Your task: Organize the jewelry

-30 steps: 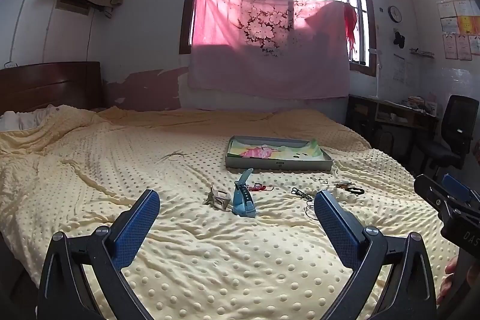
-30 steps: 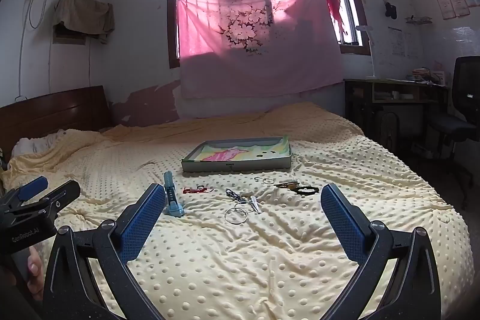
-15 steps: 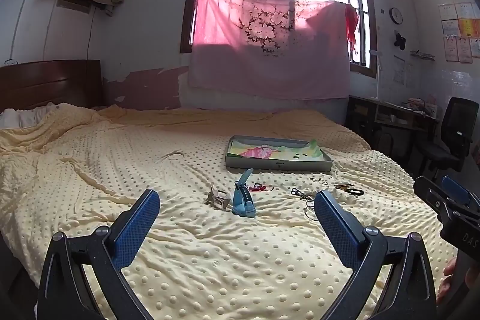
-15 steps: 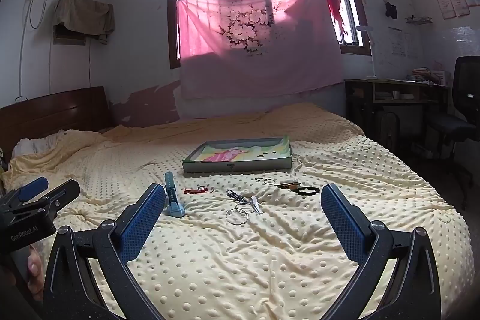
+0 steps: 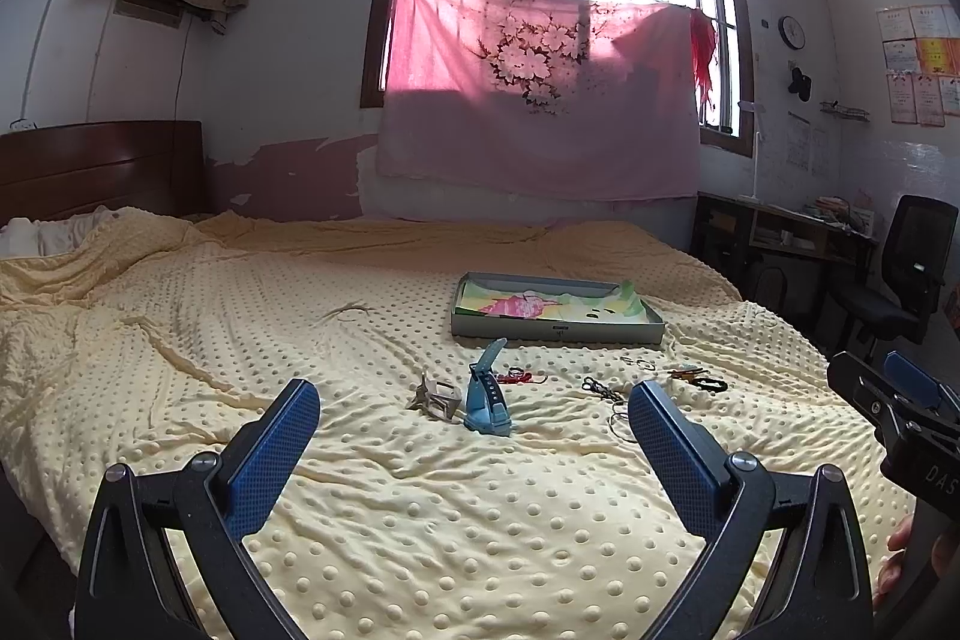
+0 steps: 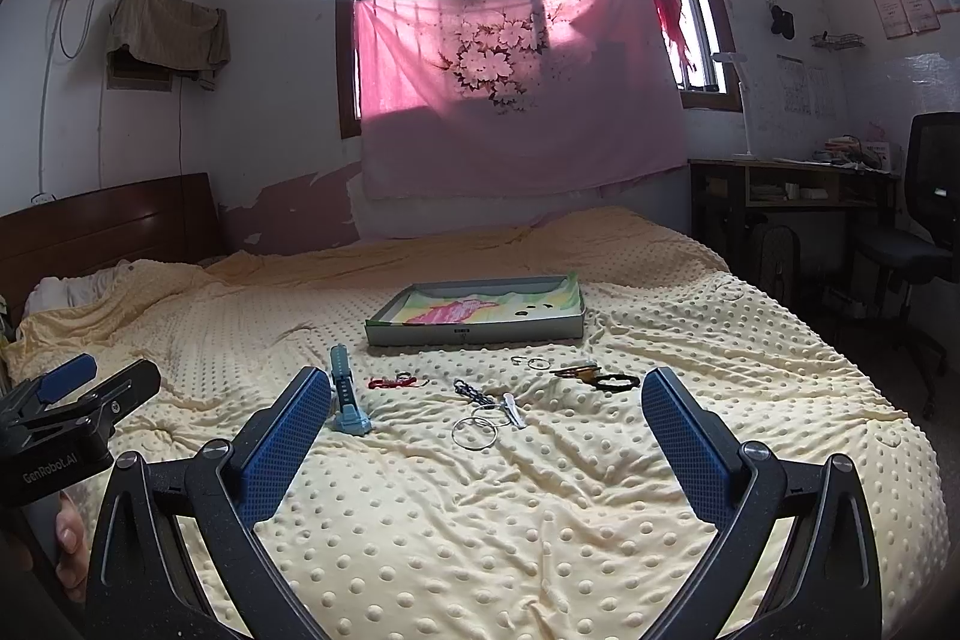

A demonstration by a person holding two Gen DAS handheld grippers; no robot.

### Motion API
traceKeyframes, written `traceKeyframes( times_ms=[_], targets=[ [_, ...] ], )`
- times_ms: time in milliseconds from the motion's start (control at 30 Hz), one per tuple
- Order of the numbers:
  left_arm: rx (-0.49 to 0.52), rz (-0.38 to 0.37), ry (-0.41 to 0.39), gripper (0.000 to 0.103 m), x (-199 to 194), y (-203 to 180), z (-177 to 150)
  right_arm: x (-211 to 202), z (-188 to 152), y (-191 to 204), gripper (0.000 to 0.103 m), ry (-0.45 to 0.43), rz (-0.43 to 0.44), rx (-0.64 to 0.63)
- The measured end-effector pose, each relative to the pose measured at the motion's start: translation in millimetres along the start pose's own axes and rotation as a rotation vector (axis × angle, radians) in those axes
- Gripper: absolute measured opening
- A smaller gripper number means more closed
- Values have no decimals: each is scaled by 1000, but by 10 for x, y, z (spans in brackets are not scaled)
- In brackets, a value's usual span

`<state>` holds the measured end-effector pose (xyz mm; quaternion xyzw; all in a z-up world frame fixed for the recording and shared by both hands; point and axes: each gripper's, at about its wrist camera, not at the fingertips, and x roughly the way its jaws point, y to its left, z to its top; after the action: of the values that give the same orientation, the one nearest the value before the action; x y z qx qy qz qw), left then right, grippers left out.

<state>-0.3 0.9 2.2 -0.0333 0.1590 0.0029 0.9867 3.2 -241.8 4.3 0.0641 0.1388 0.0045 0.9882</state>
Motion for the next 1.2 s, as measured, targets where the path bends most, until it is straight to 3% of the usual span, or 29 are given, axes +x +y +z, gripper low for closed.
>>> traceKeyframes(
  times_ms=[1200],
  targets=[
    [0, 0, -5, 103, -5, 3, 2, -24, 2, -4, 102, -3, 1, 1]
  ],
)
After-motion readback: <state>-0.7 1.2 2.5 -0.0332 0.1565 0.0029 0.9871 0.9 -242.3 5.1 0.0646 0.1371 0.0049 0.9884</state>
